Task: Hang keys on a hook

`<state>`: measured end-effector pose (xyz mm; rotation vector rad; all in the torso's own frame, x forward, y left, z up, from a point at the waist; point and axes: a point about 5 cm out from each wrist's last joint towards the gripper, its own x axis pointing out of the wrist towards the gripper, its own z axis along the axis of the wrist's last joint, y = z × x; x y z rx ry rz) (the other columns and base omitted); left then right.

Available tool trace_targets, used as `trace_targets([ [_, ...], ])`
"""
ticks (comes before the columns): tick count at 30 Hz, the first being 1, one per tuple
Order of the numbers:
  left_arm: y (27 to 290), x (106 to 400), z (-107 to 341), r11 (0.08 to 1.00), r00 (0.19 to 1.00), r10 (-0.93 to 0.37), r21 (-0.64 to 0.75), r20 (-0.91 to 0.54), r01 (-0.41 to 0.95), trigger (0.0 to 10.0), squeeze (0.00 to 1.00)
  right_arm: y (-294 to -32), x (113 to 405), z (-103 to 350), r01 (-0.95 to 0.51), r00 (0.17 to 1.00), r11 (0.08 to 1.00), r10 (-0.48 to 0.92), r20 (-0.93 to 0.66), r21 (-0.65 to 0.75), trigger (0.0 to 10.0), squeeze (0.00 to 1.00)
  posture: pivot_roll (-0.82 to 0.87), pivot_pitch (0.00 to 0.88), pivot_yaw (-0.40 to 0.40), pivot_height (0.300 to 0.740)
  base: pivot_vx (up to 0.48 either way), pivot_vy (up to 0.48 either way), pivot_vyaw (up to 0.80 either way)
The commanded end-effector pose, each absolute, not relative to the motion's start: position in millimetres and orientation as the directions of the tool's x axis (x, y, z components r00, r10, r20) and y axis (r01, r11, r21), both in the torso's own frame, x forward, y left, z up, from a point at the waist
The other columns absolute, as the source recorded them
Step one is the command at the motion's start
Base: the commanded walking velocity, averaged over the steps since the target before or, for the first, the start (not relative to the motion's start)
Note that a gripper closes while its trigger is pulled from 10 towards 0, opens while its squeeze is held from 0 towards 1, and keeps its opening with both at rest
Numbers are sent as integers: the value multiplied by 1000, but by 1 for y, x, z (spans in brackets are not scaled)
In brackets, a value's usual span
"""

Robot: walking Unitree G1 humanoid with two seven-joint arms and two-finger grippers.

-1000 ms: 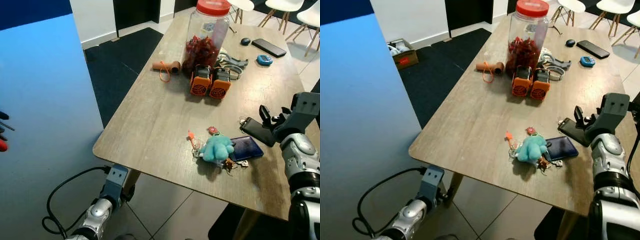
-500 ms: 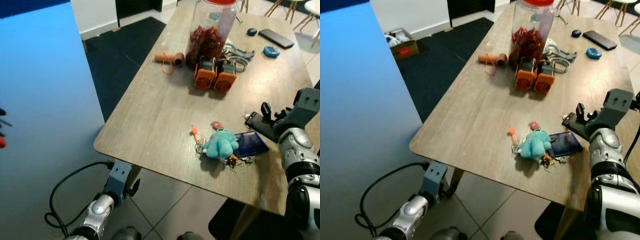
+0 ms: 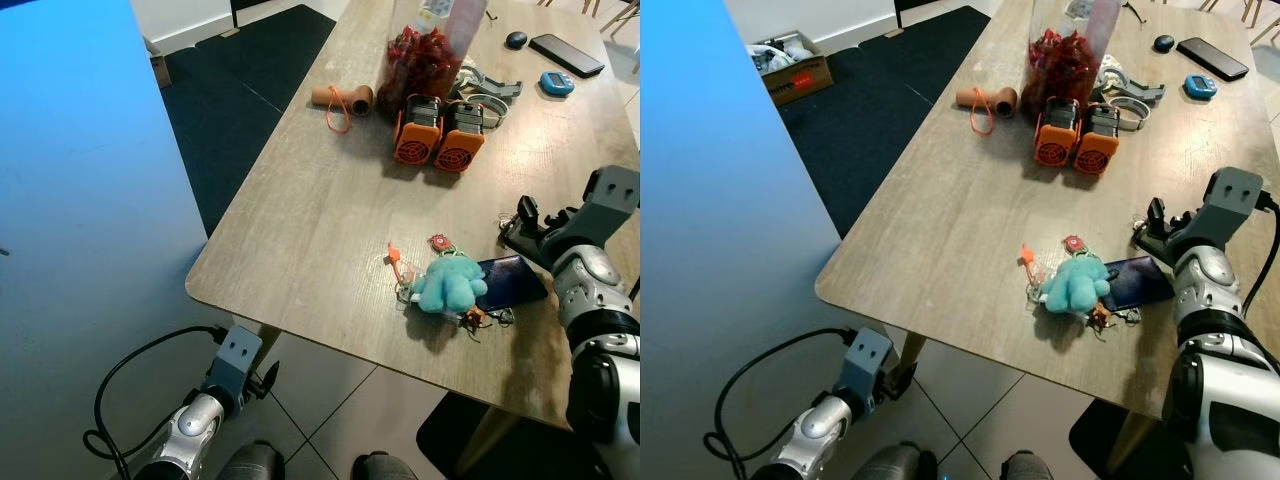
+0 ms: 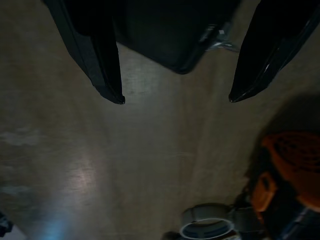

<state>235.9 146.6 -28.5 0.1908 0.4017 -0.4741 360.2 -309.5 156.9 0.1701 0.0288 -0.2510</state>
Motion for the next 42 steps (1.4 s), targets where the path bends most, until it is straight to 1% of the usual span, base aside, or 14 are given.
trace_targets([
  [1, 150, 231, -32, 863, 801, -407, 102, -439, 494, 10000, 0, -307, 360, 153, 243, 970, 955, -235, -67, 168, 10000, 0, 110, 193, -32, 740, 0, 0, 0],
  [5, 149, 231, -31, 865, 802, -408, 96, -437, 492, 10000, 0, -298, 362, 147, 205, 978, 965, -194, -83, 164, 10000, 0, 109, 188, -33, 740, 0, 0, 0],
  [9, 148, 231, -31, 863, 800, -419, 84, -429, 497, 10000, 0, -294, 362, 142, 188, 980, 970, -174, -100, 153, 10000, 0, 109, 188, -33, 740, 0, 0, 0],
  [16, 149, 230, -30, 850, 790, -449, 72, -417, 522, 10000, 0, -290, 355, 124, 197, 974, 966, -173, -149, 168, 10000, 0, 100, 174, -26, 740, 0, 0, 0],
  [28, 148, 232, -29, 849, 789, -452, 73, -415, 524, 10000, 0, -286, 352, 116, 185, 974, 966, -155, -168, 183, 9922, 0, 98, 170, -27, 740, 0, 0, 0],
  [29, 147, 232, -28, 848, 789, -453, 72, -415, 525, 10000, 0, -286, 352, 115, 187, 973, 964, -156, -169, 187, 4941, 0, 97, 170, -27, 740, 0, 0, 0],
  [31, 147, 232, -28, 848, 788, -454, 71, -415, 526, 10000, 0, -286, 351, 114, 188, 973, 964, -156, -168, 189, 4941, 0, 97, 170, -27, 740, 0, 0, 0],
  [32, 147, 233, -28, 847, 788, -456, 71, -415, 527, 10000, 0, -286, 351, 114, 190, 973, 963, -158, -168, 193, 0, 0, 96, 169, -27, 740, 0, 0, 0],
  [40, 145, 234, -28, 844, 784, -460, 70, -417, 532, 10000, 0, -289, 350, 114, 198, 972, 959, -166, -167, 201, 0, 0, 90, 165, -24, 740, 0, 0, 0],
  [41, 145, 234, -28, 843, 784, -460, 70, -417, 533, 10000, 0, -289, 350, 114, 199, 972, 959, -167, -166, 200, 2000, 0, 88, 164, -22, 740, 0, 0, 0],
  [42, 145, 235, -28, 843, 783, -461, 71, -418, 533, 10000, 0, -289, 350, 114, 199, 972, 959, -167, -166, 200, 2000, 0, 88, 164, -22, 740, 0, 0, 0],
])
